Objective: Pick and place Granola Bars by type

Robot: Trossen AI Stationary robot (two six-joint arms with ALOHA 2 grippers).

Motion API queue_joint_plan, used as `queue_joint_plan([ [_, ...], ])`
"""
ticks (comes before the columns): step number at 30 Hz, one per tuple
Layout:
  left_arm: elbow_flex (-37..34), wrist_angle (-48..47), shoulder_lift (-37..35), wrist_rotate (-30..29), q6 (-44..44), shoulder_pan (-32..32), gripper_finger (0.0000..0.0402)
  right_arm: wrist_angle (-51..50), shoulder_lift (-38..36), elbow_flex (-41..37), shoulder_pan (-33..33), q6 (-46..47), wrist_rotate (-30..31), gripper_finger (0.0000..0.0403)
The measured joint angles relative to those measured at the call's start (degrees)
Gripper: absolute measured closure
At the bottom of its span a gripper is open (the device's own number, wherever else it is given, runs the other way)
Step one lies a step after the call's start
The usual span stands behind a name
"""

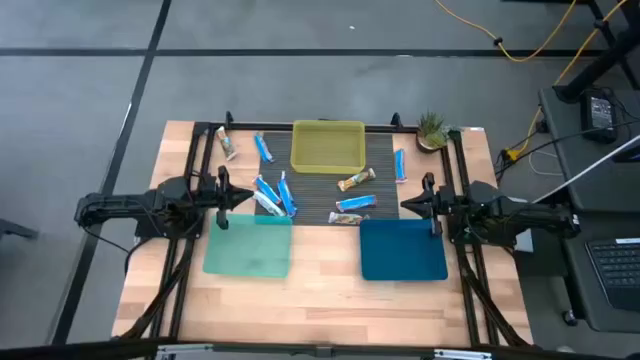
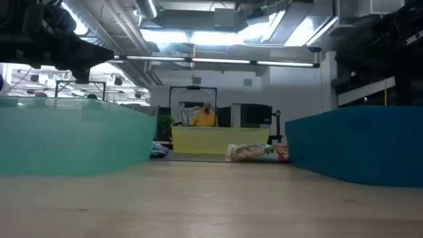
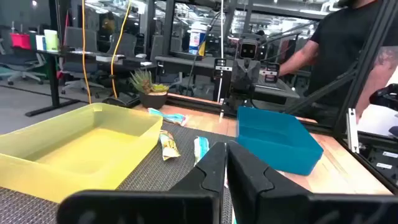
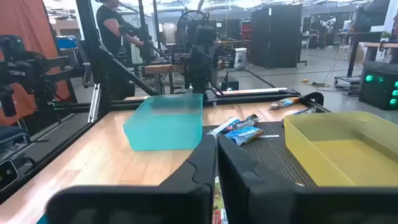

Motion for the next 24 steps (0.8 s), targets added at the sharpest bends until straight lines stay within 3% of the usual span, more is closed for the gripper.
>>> queue_joint_plan([
  [24, 0.0, 0.0, 0.0, 0.0, 0.0, 0.0, 0.0389, 0.0, 0.0, 0.0, 0.0, 0.0, 0.0, 0.0383],
])
